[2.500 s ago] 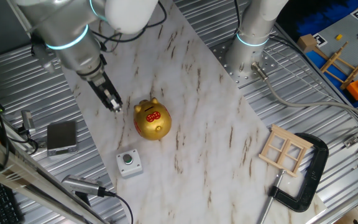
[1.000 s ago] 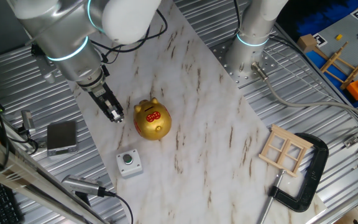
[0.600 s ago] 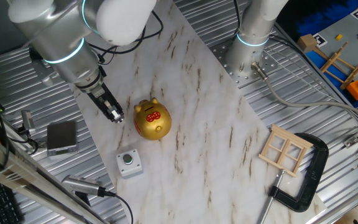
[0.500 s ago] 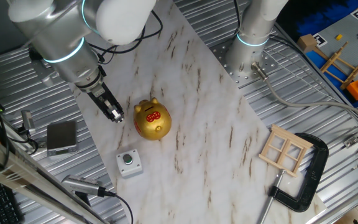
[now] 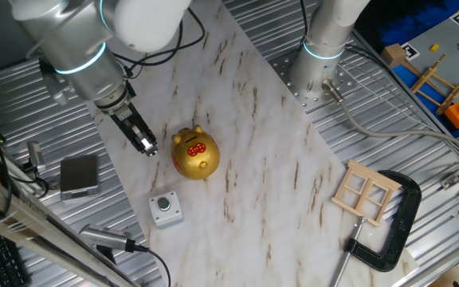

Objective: Drop coins into a piggy bank

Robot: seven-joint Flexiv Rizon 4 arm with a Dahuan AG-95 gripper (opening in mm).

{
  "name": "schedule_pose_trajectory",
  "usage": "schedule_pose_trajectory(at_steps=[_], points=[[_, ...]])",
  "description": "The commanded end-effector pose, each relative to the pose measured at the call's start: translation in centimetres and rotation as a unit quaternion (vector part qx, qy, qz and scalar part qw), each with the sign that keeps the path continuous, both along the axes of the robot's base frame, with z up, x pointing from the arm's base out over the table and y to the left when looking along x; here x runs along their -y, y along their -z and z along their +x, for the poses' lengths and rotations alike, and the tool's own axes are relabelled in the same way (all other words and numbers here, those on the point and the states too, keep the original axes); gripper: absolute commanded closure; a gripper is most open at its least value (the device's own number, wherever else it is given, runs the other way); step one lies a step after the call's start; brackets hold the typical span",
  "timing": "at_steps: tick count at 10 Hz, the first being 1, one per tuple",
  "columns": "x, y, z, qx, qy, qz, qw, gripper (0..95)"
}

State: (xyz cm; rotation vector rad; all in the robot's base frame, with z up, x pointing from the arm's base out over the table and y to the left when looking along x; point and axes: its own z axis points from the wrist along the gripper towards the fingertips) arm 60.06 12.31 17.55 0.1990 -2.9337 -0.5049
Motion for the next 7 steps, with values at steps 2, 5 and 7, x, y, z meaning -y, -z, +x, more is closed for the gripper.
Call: schedule_pose_trajectory(at_steps=[2, 5, 7], points=[[0.1, 1.2, 0.8, -0.001, 0.001, 0.028, 0.9996, 95.0], [-0.4, 2.1, 2.3, -0.005, 0.014, 0.051, 0.9986, 95.0], [-0.8, 2.4, 2.5, -0.004, 0.017, 0.061, 0.998, 95.0]])
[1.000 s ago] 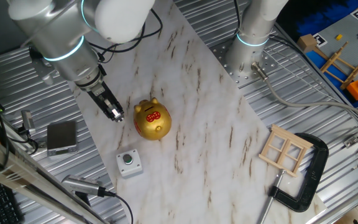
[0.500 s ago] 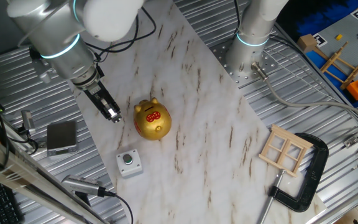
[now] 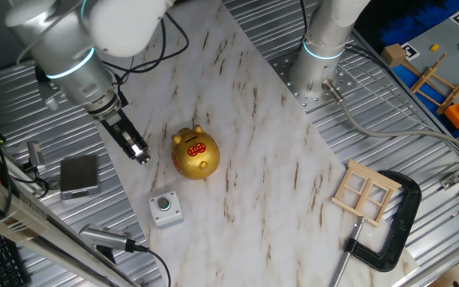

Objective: Drop coins into a piggy bank

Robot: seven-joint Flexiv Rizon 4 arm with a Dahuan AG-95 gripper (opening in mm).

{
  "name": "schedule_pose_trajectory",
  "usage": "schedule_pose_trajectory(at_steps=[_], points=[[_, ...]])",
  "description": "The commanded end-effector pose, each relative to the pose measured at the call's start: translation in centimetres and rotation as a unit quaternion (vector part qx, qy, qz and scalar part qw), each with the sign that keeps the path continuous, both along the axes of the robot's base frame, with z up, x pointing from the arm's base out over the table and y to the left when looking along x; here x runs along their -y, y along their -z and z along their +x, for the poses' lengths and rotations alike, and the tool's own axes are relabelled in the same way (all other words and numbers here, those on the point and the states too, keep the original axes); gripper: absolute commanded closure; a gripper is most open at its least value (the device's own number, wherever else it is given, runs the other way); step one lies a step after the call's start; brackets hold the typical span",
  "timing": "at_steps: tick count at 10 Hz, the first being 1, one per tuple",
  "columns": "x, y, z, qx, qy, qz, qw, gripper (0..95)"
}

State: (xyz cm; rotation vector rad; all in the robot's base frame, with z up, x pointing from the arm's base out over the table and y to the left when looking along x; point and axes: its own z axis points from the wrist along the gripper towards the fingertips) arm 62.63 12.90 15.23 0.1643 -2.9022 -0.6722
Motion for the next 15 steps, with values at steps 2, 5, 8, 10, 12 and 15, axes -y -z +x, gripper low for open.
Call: schedule_pose_trajectory(at_steps=[2, 5, 8, 10, 12, 15], points=[[-0.48, 0.31, 0.12, 0.004, 0.004, 0.013, 0.9999, 95.0], [-0.97, 0.64, 0.34, 0.006, 0.007, 0.019, 0.9998, 95.0], [-1.29, 0.86, 0.48, 0.01, 0.001, 0.032, 0.9994, 95.0], [-1.31, 0.88, 0.5, 0.011, 0.002, 0.03, 0.9995, 95.0], [-1.31, 0.87, 0.49, 0.01, 0.008, 0.029, 0.9995, 95.0], [-1.25, 0.85, 0.46, 0.016, 0.022, 0.031, 0.9992, 95.0]])
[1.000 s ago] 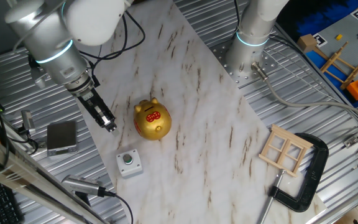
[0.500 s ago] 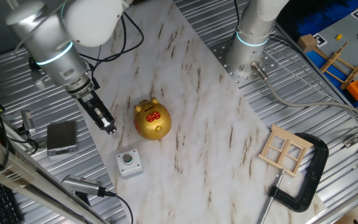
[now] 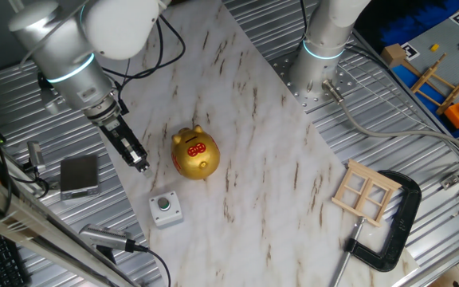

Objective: Drop coins into a piggy bank

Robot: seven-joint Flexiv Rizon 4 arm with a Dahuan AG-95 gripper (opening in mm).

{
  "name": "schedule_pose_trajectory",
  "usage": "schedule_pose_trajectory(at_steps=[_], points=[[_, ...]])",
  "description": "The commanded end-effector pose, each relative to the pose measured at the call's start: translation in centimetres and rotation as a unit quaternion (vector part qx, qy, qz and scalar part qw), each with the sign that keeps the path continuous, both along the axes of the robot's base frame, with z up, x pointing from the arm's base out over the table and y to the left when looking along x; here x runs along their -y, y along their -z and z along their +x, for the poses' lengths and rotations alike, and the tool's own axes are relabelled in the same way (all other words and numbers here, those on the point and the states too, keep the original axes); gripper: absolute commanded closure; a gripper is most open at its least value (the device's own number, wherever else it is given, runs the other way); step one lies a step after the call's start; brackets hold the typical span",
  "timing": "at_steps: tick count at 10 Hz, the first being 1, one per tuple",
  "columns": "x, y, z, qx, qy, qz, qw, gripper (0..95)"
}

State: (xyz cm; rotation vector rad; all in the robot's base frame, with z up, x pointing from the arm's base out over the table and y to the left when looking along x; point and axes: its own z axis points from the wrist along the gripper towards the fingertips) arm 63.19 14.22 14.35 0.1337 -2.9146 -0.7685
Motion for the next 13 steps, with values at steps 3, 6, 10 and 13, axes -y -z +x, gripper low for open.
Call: schedule_pose_trajectory(at_steps=[3, 6, 10, 13], points=[[0.15, -0.06, -0.13, 0.01, 0.019, 0.009, 0.9997, 95.0], [0.17, -0.07, -0.14, 0.011, 0.032, 0.021, 0.9992, 95.0], [0.08, -0.02, -0.11, 0.012, 0.037, 0.027, 0.9989, 95.0], [-0.18, 0.12, -0.01, 0.016, 0.037, 0.029, 0.9988, 95.0]])
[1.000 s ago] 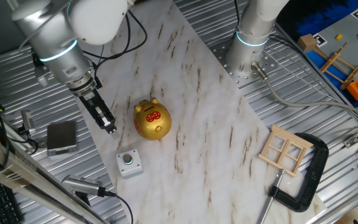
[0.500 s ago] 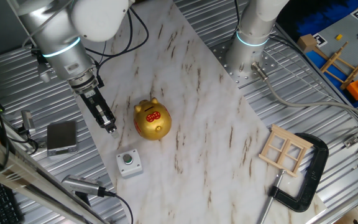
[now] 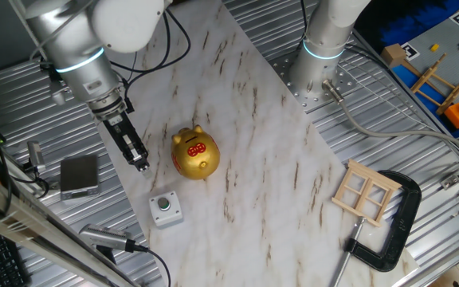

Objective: Drop coins into a piggy bank

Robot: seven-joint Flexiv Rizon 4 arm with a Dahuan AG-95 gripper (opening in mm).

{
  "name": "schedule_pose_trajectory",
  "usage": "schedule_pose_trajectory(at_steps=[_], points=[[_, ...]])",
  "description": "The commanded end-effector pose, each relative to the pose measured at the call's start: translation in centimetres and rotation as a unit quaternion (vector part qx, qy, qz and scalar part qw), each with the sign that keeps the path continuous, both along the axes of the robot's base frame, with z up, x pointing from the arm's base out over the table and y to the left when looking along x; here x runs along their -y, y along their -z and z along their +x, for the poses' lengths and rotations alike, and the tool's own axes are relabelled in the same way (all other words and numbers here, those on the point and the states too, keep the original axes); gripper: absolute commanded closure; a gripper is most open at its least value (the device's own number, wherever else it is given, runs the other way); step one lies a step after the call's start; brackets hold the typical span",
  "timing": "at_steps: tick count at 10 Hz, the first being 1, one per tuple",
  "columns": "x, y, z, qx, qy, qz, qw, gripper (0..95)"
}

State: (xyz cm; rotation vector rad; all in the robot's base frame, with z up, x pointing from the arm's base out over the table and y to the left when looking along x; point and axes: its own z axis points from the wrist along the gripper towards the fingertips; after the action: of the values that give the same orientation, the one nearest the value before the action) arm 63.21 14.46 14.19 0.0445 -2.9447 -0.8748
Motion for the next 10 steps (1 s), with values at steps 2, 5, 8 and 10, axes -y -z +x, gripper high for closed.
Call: schedule_pose_trajectory(at_steps=[2, 5, 8, 10], points=[[0.06, -0.04, -0.03, -0.001, -0.002, -0.003, 1.0, 95.0], [0.17, -0.11, -0.11, -0.004, 0.003, -0.004, 1.0, 95.0], [0.17, -0.11, -0.11, -0.003, -0.011, -0.002, 0.9999, 95.0], [0.17, -0.11, -0.11, 0.006, -0.031, 0.0, 0.9995, 95.0]])
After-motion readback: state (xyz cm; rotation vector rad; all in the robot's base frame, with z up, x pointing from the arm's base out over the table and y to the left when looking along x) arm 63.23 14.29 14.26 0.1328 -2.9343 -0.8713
